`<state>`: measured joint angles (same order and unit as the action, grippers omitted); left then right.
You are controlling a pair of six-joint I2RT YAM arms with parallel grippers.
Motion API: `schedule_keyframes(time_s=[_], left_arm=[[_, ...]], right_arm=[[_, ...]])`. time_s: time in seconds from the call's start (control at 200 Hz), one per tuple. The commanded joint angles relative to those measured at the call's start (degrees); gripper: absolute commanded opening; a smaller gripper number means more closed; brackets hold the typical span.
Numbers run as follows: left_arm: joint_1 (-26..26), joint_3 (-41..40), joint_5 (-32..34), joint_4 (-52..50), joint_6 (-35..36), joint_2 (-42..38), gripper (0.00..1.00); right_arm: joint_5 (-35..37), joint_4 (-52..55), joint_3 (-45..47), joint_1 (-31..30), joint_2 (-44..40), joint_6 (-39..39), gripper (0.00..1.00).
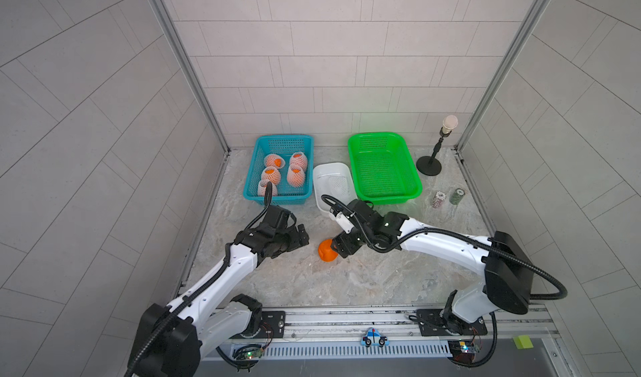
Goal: Remove foam nets from oranges
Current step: Pick up the orange from the center of the board.
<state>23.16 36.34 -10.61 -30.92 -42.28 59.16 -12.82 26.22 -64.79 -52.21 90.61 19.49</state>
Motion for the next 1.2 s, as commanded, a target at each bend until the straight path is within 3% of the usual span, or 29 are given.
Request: schedule_keyframes(time_s=[0.0,0.085,0.135,0.18,0.405,0.916,1.196], left_arm=[[-0.8,-0.8,4.1,-3.8,-1.7,-1.2,0.97],[-1.1,-0.8,4.7,-4.9,-2.2,-1.4,0.98],[-1.2,-1.0,4.5,-4.9,-2.3,-1.7,0.98],[-1.3,-1.0,4.3,-4.9,-2.3,-1.8,0.98],[-1.5,-2.2,4.3,-4.1,-2.9,-3.9,0.98],[-2.5,-4.8,6.0,-2.7,-5.0,-8.7,0.98],[-2.7,-5.3,5.7,-1.3,-4.7,-8.1,0.98]], right_arm=[[3.7,8.7,-3.7,-2.5,3.1,2.0,0.82],[5.5,9.6,-5.9,-3.7,5.3,1.4,0.85],[6.3,10.1,-7.0,-4.0,6.4,1.3,0.98],[6.9,10.6,-8.1,-4.2,7.4,1.0,1.0],[9.7,12.5,-13.1,-4.4,11.8,-0.3,1.0],[6.8,11.9,-19.2,-4.5,21.0,-1.6,0.99],[5.6,11.3,-19.6,-4.5,23.7,-2.0,0.84]])
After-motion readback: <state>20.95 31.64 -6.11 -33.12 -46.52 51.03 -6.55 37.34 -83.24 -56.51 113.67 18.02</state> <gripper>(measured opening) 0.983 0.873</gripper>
